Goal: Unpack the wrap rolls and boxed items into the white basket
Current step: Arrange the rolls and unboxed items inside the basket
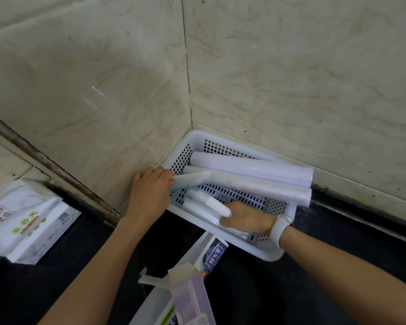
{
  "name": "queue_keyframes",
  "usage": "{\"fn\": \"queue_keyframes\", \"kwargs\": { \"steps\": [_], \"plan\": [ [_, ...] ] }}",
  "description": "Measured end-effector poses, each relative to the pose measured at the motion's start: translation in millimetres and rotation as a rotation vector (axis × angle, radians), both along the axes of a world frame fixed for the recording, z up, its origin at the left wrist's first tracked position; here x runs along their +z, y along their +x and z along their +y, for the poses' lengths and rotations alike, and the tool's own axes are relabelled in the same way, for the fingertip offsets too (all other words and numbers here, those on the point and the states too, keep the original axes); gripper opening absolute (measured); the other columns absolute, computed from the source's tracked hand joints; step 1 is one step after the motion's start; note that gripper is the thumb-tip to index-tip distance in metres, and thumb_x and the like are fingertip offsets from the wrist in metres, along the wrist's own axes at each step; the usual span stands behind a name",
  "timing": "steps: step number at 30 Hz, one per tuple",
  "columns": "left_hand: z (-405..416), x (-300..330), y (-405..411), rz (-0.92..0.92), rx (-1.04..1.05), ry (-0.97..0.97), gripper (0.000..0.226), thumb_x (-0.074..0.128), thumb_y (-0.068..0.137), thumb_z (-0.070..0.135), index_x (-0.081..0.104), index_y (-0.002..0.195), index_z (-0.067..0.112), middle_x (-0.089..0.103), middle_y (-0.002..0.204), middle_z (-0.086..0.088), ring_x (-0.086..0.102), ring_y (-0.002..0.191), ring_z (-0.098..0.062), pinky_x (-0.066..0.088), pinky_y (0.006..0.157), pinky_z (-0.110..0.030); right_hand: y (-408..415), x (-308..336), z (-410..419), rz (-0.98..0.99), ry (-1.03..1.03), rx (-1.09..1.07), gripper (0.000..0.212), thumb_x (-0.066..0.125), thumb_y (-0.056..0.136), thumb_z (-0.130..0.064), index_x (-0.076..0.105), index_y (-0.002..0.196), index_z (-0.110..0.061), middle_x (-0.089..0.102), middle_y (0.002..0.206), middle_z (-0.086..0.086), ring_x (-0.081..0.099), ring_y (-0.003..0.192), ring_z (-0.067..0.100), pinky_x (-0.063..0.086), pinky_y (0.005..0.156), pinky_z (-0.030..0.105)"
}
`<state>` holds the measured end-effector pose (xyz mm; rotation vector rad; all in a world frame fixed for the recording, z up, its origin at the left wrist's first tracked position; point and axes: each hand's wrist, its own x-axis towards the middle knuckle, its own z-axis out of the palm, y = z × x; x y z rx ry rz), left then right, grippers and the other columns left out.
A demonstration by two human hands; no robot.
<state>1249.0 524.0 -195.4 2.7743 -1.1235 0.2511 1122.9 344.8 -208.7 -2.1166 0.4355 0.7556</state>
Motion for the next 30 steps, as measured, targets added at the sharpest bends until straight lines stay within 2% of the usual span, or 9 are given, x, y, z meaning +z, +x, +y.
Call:
{"fn": "queue_keyframes", "kwargs": {
  "steps": [3,7,12,16,19,21,26,28,30],
  "plan": [
    [-14,4,2,0.115,0.024,0.026,0.009,0.050,0.088,0.008,0.059,0.092,0.008,0.063,0.094,-0.011,0.056,0.092,-0.031,0.037,0.079,-0.040,-19,9,-6,-0.161,-0.170,-0.008,0.009,0.044,0.093,-0.013,0.054,0.092,-0.013,0.054,0.077,0.001,0.049,0.061,0.012,0.042,0.058,0.023],
    [-41,2,14,0.388,-0.015,0.302,0.018,0.037,0.093,0.016,0.051,0.104,0.013,0.058,0.115,-0.008,0.047,0.108,-0.026,0.031,0.086,-0.037,-37,26,-15,-0.362,-0.324,-0.132,0.020,0.048,0.090,-0.011,0.054,0.108,-0.005,0.061,0.103,0.014,0.052,0.077,0.022,0.040,0.066,0.029],
    [-62,18,29,0.602,-0.195,0.657,0.026,0.033,0.095,0.022,0.054,0.109,0.018,0.057,0.124,-0.008,0.047,0.114,-0.025,0.023,0.104,-0.041,-42,32,-24,-0.474,-0.337,-0.255,0.035,0.046,0.088,-0.006,0.045,0.124,-0.009,0.058,0.109,0.016,0.051,0.084,0.024,0.037,0.069,0.028],
    [-71,1,14,0.601,-0.261,0.745,0.030,0.042,0.092,0.017,0.058,0.117,0.020,0.059,0.124,-0.007,0.048,0.116,-0.027,0.021,0.107,-0.044,-40,31,-22,-0.505,-0.363,-0.268,0.050,0.045,0.090,-0.009,0.027,0.137,-0.015,0.062,0.101,0.016,0.059,0.085,0.035,0.048,0.069,0.038],
    [-65,-20,3,0.577,-0.203,0.558,0.028,0.050,0.086,0.012,0.057,0.112,0.014,0.059,0.119,-0.010,0.053,0.108,-0.028,0.038,0.094,-0.039,-34,23,-17,-0.500,-0.399,-0.205,0.055,0.043,0.092,-0.011,0.018,0.141,-0.015,0.060,0.087,0.014,0.060,0.076,0.035,0.039,0.059,0.034],
    [-53,-26,5,0.492,-0.141,0.370,0.031,0.050,0.086,0.013,0.053,0.117,0.010,0.054,0.125,-0.009,0.049,0.112,-0.027,0.041,0.089,-0.037,-30,17,-13,-0.524,-0.406,-0.159,0.050,0.041,0.093,-0.012,0.021,0.139,-0.013,0.064,0.095,0.020,0.061,0.079,0.037,0.034,0.058,0.032],
    [-3,-19,2,0.186,-0.092,-0.026,0.035,0.037,0.084,0.019,0.064,0.099,0.003,0.065,0.102,-0.014,0.060,0.093,-0.034,0.049,0.075,-0.040,-3,-2,-7,-0.446,-0.323,-0.062,0.035,0.039,0.095,-0.014,0.034,0.128,-0.005,0.062,0.108,0.023,0.060,0.091,0.040,0.048,0.072,0.042],
    [13,-20,-6,0.164,-0.037,-0.087,0.042,0.031,0.081,0.023,0.064,0.099,0.003,0.066,0.102,-0.015,0.062,0.090,-0.034,0.054,0.075,-0.042,13,-11,-2,-0.384,-0.265,0.011,0.027,0.041,0.094,-0.013,0.044,0.118,-0.002,0.059,0.113,0.023,0.059,0.098,0.037,0.048,0.083,0.043],
    [21,-22,-14,0.194,-0.015,-0.098,0.040,0.033,0.083,0.023,0.062,0.104,0.004,0.065,0.108,-0.015,0.062,0.096,-0.033,0.054,0.079,-0.046,27,-18,5,-0.336,-0.266,0.094,0.017,0.045,0.094,-0.015,0.050,0.102,-0.001,0.058,0.111,0.022,0.055,0.092,0.029,0.045,0.080,0.036]
  ]
}}
